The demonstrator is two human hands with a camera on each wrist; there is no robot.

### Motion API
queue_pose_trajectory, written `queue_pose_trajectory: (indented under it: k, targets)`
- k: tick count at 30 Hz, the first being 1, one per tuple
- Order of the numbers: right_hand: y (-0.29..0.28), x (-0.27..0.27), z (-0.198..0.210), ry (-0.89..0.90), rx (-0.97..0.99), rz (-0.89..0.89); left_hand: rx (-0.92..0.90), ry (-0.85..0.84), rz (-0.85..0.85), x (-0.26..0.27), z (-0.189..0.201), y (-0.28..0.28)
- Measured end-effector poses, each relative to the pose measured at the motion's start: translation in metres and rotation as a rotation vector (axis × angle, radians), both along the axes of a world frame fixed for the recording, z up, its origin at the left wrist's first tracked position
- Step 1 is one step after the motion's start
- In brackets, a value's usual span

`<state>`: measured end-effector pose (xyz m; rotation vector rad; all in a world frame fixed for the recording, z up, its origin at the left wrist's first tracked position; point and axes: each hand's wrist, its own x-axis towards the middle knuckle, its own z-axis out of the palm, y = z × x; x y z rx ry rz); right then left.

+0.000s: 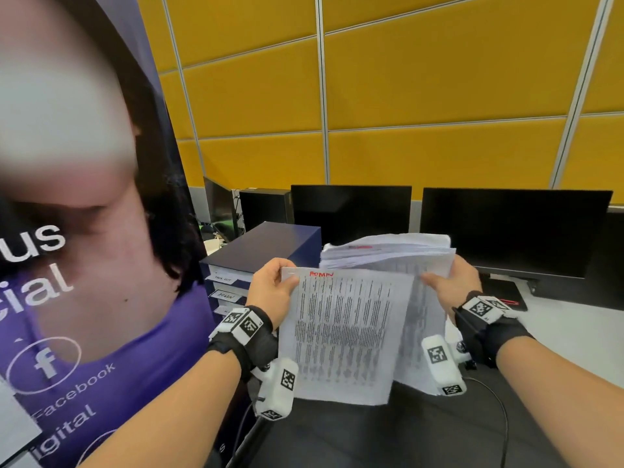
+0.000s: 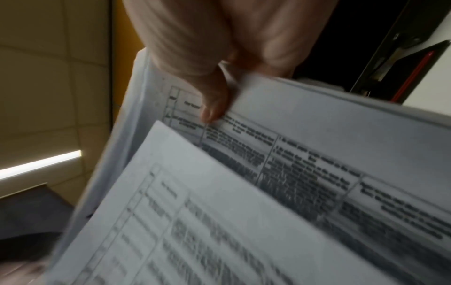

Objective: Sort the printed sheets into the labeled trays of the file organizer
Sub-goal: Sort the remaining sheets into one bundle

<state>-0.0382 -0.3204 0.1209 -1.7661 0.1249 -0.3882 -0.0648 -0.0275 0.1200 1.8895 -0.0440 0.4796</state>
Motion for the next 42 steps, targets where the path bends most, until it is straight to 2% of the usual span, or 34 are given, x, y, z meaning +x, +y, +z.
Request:
queue_pose_trajectory:
  k: [5, 8, 16, 22, 28, 34, 38, 40, 42]
  targets:
    - [0.008, -0.007, -0.005, -0.007, -0.078, 0.167, -0.136, -0.037, 0.068, 0.004, -0.004, -0.010]
    - [0.012, -0.015, -0.005, -0.011, 0.011, 0.190, -0.189, -0.015, 0.102, 0.005, -0.009, -0.013]
    - [0.007, -0.023, -0.008, 0.005, 0.237, 0.299, -0.116, -0.030, 0.030, 0.000, -0.015, -0.020]
    - [0.013, -0.024, -0.007, -0.032, 0.177, 0.348, -0.248, -0.050, 0.039, 0.005, -0.022, -0.027]
    - [0.030, -0.025, -0.003, -0.107, 0.162, 0.372, -0.383, -0.157, 0.171, 0.008, -0.027, -0.033]
    - [0.032, -0.021, -0.042, 0.051, 0.356, 0.392, -0.216, -0.039, 0.179, -0.004, -0.061, -0.030]
    - [0.035, -0.031, -0.050, 0.015, 0.285, 0.547, -0.201, 0.004, 0.172, -0.006, -0.067, -0.027]
    - [0.036, -0.030, -0.050, 0.005, 0.267, 0.594, -0.203, 0.020, 0.160, -0.006, -0.065, -0.027]
    - [0.035, -0.029, -0.051, -0.029, 0.166, 0.596, -0.212, 0.042, 0.129, -0.007, -0.065, -0.028]
